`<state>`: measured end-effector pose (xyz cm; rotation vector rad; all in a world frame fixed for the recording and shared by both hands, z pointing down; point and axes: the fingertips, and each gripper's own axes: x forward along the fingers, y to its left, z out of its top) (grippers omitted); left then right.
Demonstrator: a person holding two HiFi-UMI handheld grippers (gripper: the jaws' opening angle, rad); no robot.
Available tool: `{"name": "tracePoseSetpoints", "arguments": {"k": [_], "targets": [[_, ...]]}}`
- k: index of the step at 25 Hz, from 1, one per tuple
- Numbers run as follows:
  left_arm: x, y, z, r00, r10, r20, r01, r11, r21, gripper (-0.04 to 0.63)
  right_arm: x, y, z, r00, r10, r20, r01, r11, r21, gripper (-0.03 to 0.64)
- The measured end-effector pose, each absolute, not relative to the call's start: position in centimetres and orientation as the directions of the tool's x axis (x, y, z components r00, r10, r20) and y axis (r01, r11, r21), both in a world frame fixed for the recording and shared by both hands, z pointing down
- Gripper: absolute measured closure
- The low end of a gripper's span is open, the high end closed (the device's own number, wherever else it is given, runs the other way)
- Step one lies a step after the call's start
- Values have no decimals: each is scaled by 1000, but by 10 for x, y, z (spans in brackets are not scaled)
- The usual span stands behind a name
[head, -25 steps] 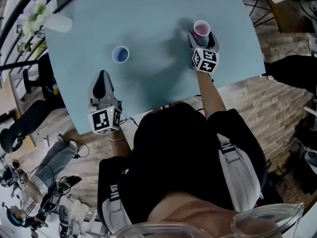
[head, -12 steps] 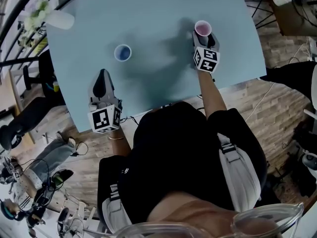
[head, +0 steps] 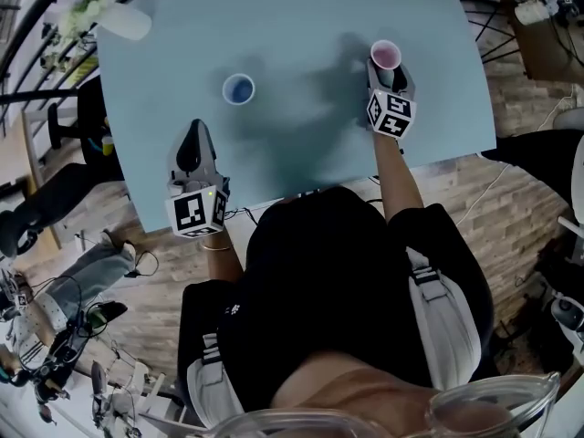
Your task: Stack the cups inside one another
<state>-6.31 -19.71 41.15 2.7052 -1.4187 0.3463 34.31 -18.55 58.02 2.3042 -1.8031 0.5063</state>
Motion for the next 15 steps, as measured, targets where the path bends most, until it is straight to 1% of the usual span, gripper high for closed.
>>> {"name": "tracePoseSetpoints", "arguments": {"k": [5,15], "targets": [[-72,-193,410,534,-817,216,-832,-553,-36,601,325,-192,564,155,-924,349,-978,-193,-77,351],[-93,-189,402,493,-851,180,-863,-504,-24,601,263,-214,535,-13,-951,308,-997,-10,-74,352]]}}
